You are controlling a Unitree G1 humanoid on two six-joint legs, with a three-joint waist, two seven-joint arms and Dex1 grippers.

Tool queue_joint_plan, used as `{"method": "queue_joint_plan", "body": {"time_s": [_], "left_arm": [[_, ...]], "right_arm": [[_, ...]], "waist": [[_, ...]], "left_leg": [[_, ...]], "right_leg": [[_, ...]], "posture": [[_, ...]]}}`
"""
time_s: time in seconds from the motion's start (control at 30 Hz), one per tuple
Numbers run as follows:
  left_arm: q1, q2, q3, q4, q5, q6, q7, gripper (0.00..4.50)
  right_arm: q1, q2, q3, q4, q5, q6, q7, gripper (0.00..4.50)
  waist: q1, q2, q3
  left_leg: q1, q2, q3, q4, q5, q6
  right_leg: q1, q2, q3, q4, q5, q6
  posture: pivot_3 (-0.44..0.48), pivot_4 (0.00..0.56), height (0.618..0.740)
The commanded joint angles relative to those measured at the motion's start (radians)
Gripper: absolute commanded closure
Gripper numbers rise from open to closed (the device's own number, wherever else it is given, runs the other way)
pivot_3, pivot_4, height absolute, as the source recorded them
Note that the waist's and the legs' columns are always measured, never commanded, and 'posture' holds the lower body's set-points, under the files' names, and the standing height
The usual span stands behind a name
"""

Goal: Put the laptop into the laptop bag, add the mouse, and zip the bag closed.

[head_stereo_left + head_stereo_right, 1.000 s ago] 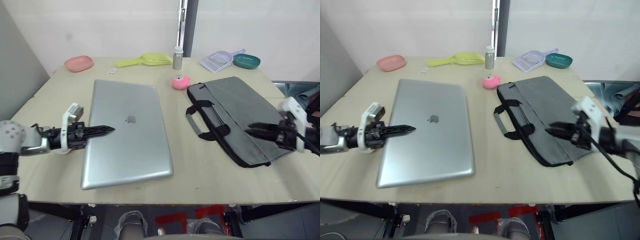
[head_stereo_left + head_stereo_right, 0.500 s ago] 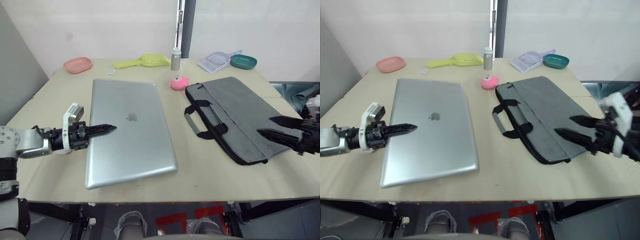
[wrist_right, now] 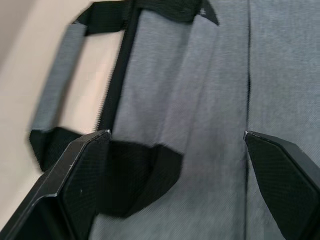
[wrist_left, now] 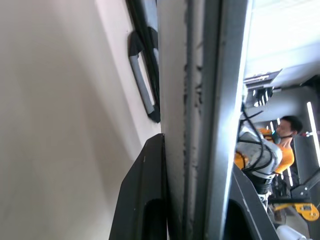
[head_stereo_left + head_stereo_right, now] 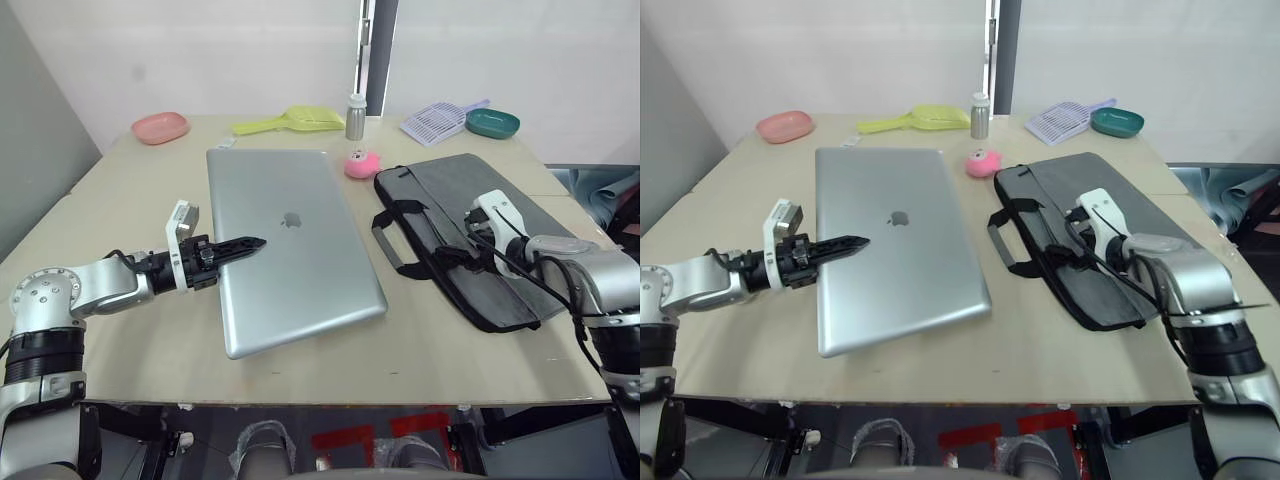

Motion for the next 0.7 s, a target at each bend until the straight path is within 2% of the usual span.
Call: {"method": "queue_joint_plan", "body": {"time_s": [0.03,0.1,0.27,0.43,0.53,0.7], "left_arm": [[-0.018,-0.009,0.007,-0.076,-0.109,-0.069,0.0,4.2],[-0.021,-0.016,0.0,-0.081,-0.109,-0.081,0.003,4.2],[-0.034,-0.026,-0.018,-0.079,-0.109,-0.097,0.014,4.2],[-0.044,-0.03,-0.033,-0.075,-0.109,-0.107,0.011,4.2],[-0.052,-0.03,-0.04,-0.071,-0.109,-0.108,0.009,4.2],[-0.075,-0.023,-0.047,-0.051,-0.109,-0.106,0.006,4.2]], "right_arm": [[-0.017,0.012,0.064,0.027,-0.052,-0.067,0.013,0.03],[-0.014,0.025,0.086,0.039,-0.069,-0.082,0.018,0.03],[-0.056,0.059,0.027,0.048,-0.046,-0.063,0.013,0.03],[-0.025,0.049,0.087,0.046,-0.085,-0.076,0.037,0.03],[-0.006,0.051,0.099,0.066,-0.11,-0.098,0.036,0.71],[0.016,0.038,0.109,0.096,-0.147,-0.141,0.058,2.39]], "waist": [[0.001,0.0,0.0],[-0.001,0.0,0.0],[-0.006,0.0,0.0],[-0.005,0.0,0.0],[-0.005,0.0,0.0],[-0.004,-0.001,0.0]], "left_leg": [[0.0,0.0,0.0,0.0,0.0,0.0],[0.001,0.0,0.0,0.001,0.0,-0.001],[0.002,0.0,0.001,0.003,0.001,-0.001],[0.002,0.0,0.001,0.003,0.001,-0.001],[0.002,0.0,0.001,0.003,0.001,-0.001],[0.004,0.0,0.001,0.004,0.001,-0.001]], "right_leg": [[0.0,0.0,0.0,0.0,0.0,0.001],[0.0,0.0,0.001,0.001,0.001,0.002],[0.001,0.0,0.003,0.002,0.003,0.005],[0.0,0.0,0.003,0.003,0.003,0.005],[0.0,0.0,0.003,0.003,0.003,0.006],[0.002,0.0,0.004,0.004,0.003,0.006]], "posture": [[0.0,0.15,0.74],[0.0,0.15,0.74],[0.0,0.15,0.74],[0.0,0.15,0.74],[0.0,0.15,0.74],[0.0,0.15,0.74]]}}
